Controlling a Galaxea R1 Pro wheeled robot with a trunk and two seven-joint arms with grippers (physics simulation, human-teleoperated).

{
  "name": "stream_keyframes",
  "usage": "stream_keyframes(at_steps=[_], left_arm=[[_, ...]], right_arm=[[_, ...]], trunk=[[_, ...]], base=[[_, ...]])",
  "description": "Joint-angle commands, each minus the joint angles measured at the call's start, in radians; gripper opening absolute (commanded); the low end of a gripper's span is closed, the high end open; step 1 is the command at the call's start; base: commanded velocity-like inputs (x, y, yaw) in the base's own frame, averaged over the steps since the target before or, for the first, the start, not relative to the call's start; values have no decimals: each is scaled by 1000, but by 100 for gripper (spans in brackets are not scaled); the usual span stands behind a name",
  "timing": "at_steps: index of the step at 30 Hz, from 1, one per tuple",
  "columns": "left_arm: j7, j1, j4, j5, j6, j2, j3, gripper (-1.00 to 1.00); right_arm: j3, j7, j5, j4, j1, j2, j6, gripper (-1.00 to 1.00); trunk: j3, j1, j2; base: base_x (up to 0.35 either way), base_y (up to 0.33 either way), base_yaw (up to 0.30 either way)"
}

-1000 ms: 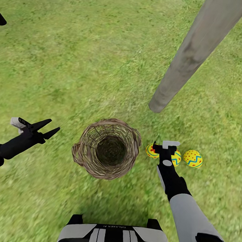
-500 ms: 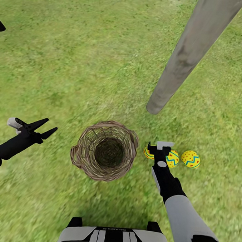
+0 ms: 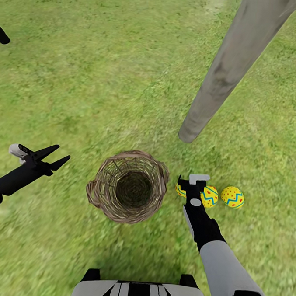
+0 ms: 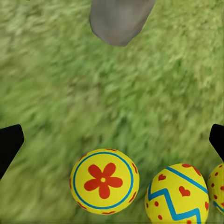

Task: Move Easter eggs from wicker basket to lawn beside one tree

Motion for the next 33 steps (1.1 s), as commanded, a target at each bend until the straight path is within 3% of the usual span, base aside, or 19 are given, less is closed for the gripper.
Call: stream_keyframes(at_steps=[1, 22, 33], left_arm=[[-4, -1, 2, -1, 4, 0, 1, 100], [-5, 1, 26, 0, 4, -1, 1, 100], [-5, 1, 45, 0, 4, 0, 2, 100]], right_arm=[[-3, 0, 8, 0, 0, 1, -1, 100], [-4, 0, 7, -1, 0, 0, -1, 100], [-4, 0, 7, -1, 0, 0, -1, 100]], trunk=[[1, 0, 0], [34, 0, 0], [51, 0, 0]], base=[[0, 0, 0], [0, 0, 0], [-274, 0, 0]])
